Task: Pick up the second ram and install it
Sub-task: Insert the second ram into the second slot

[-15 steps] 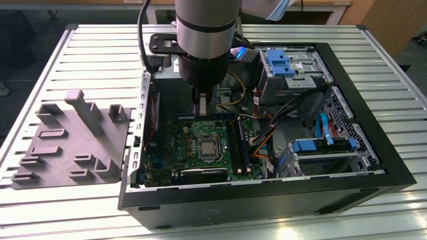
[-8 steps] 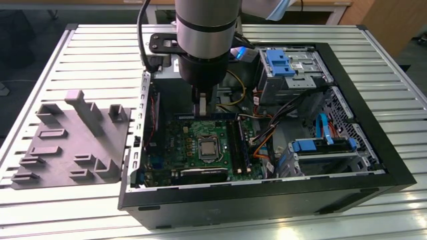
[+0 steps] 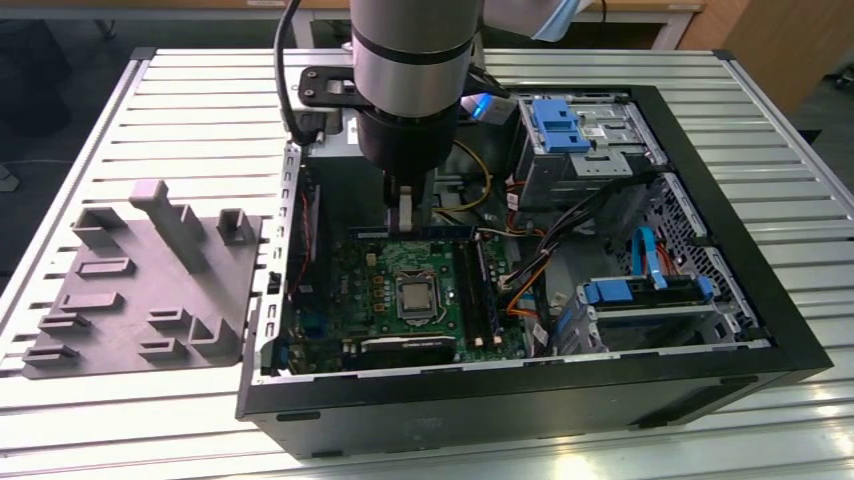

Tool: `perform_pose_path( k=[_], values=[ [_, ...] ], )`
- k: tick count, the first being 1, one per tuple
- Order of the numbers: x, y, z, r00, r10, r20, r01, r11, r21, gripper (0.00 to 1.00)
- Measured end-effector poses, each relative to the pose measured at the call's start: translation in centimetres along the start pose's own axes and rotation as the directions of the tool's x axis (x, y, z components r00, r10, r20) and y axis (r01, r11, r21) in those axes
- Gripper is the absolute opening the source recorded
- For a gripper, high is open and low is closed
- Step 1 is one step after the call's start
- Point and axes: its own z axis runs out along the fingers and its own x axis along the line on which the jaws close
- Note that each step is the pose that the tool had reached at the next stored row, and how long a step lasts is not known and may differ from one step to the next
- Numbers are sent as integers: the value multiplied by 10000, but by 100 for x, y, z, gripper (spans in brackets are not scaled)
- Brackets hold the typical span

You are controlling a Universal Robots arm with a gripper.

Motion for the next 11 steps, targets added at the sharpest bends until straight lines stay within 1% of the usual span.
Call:
perform_pose_path(
  k=[5, 11],
  values=[
    [0, 0, 0, 10000, 18, 1, -18, 10000, 1, 12],
    [0, 0, 2, 9990, 445, 7, -445, 9990, 25, 12]
  ],
)
